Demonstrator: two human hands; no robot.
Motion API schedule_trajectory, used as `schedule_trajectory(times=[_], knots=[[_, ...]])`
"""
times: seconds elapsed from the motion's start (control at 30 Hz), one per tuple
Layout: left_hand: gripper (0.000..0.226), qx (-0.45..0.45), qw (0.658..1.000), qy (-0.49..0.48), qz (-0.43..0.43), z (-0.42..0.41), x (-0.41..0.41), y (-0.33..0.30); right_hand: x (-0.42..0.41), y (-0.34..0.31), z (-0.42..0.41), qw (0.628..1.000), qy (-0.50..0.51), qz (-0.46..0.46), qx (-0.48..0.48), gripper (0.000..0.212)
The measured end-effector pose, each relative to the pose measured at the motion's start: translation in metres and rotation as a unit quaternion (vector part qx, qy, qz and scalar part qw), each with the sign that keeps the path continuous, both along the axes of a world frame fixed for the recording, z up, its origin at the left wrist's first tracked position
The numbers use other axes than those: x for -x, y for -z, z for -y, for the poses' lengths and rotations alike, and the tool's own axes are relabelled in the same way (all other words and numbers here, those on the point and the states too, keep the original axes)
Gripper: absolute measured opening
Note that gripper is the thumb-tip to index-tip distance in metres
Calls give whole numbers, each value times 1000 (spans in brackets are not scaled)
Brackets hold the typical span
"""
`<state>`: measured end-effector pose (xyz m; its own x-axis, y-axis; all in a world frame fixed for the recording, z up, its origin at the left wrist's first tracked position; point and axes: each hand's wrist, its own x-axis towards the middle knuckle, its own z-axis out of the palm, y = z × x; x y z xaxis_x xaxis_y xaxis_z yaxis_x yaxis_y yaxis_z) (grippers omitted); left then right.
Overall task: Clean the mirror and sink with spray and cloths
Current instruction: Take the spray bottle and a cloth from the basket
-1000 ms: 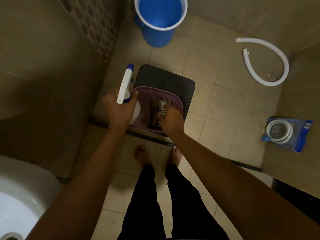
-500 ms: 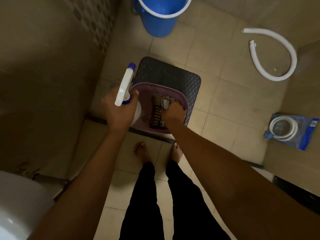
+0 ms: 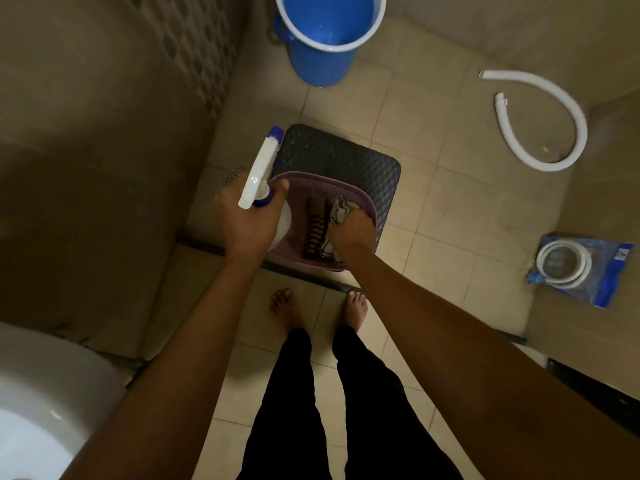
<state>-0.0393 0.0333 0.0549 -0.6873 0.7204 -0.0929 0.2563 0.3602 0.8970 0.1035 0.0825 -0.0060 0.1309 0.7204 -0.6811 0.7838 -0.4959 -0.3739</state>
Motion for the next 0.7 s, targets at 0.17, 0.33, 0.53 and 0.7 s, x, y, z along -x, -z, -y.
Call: schedule_trajectory(times=[0.17, 0.33, 0.53, 0.7], knots=[[37, -9, 1000, 5, 1, 1, -1, -20, -11, -28, 2, 997, 55, -43, -29, 35], [22, -45, 999, 15, -5, 7, -1, -47, -27, -61, 2, 962, 222, -156, 0, 31], [25, -56, 997, 32, 35, 17, -5, -84, -41, -106, 13, 862, 352, -361, 54, 23], [24, -55, 997, 43, 12, 29, -12, -120, -41, -148, 20, 800, 343, -490, 48, 59]])
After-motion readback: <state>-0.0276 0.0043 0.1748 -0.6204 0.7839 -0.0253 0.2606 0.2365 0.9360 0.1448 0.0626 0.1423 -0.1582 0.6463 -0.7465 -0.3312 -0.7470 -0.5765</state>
